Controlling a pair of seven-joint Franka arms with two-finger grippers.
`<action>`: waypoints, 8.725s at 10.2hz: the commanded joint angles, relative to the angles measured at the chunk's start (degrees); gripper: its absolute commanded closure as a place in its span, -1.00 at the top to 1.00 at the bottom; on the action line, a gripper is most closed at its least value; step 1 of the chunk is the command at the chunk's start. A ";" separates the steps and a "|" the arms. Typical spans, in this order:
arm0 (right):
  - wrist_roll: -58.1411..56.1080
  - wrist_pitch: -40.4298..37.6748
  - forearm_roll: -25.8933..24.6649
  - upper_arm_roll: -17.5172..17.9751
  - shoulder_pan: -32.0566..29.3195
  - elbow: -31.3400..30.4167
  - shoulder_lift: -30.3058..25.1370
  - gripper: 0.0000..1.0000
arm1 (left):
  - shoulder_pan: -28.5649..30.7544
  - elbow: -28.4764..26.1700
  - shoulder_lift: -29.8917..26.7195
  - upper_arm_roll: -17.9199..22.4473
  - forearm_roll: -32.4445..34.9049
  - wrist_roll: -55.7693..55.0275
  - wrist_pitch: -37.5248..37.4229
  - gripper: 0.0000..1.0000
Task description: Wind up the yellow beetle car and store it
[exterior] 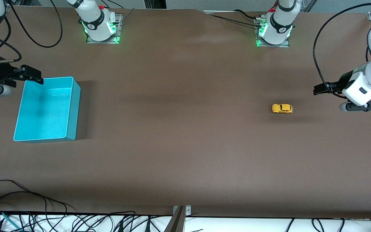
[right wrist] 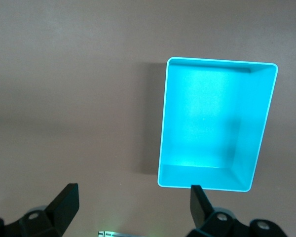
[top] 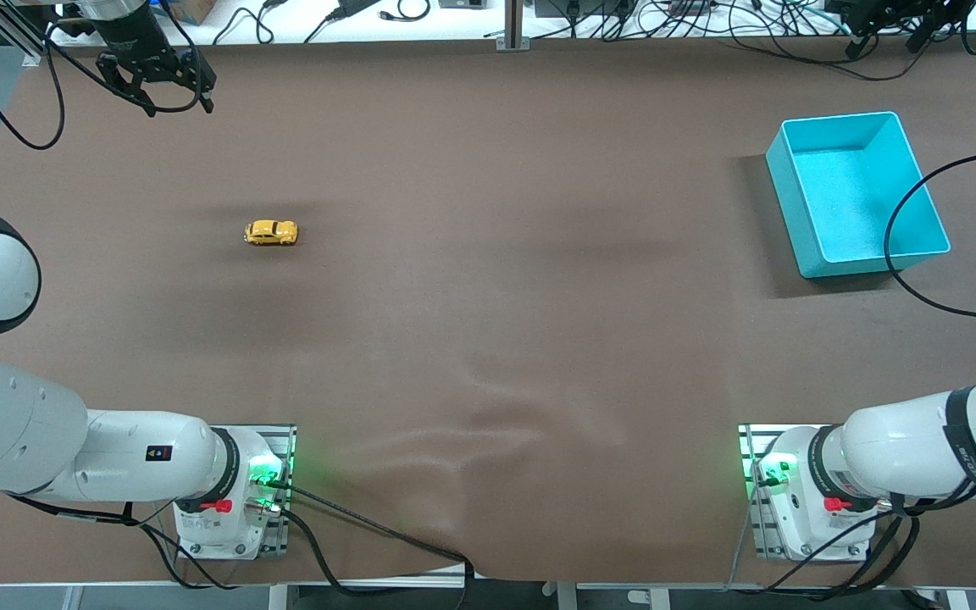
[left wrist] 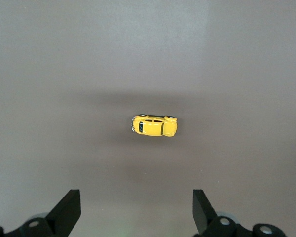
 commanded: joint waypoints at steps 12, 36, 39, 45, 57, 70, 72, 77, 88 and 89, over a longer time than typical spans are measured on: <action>-1.24 -0.55 0.76 -0.20 -0.18 0.03 -0.20 1.00 | 1.41 -20.80 9.05 0.20 -6.01 -65.02 34.45 1.00; -1.25 -0.47 0.76 -0.20 -0.18 0.02 -0.20 1.00 | -0.17 -27.95 14.06 -11.74 -5.40 -89.82 50.23 -1.00; -1.24 -0.47 0.76 -0.20 -0.18 0.02 -0.20 1.00 | -2.11 -27.86 17.22 -11.66 -5.31 -93.17 52.68 -1.00; -1.24 -0.47 0.76 -0.20 -0.18 0.02 -0.28 1.00 | 4.81 -26.01 21.09 -10.69 6.52 -92.13 52.69 -1.00; -1.33 -0.47 0.76 -0.20 -0.18 0.02 -0.20 1.00 | 13.27 -23.72 24.61 -10.08 17.28 -90.46 52.60 -1.00; -2.38 -0.73 0.67 0.41 0.43 0.11 0.86 1.00 | 13.80 -23.20 19.26 -11.30 16.48 -90.55 50.33 1.00; -5.19 -0.73 0.67 0.42 0.52 0.20 1.56 1.00 | 13.97 -23.20 17.06 -12.54 16.31 -86.61 48.31 1.00; -5.38 -0.55 0.76 0.50 1.13 0.29 1.91 1.00 | 14.85 -23.20 10.04 -14.82 7.83 -64.70 44.62 1.00; -4.50 0.14 2.43 0.94 5.00 0.03 1.74 1.00 | 16.61 -6.51 3.61 -15.35 -0.57 -6.79 11.76 1.00; -4.50 2.15 2.43 2.51 4.91 -2.67 0.52 1.00 | 16.52 -3.80 3.43 -15.53 -0.48 -6.79 7.99 1.00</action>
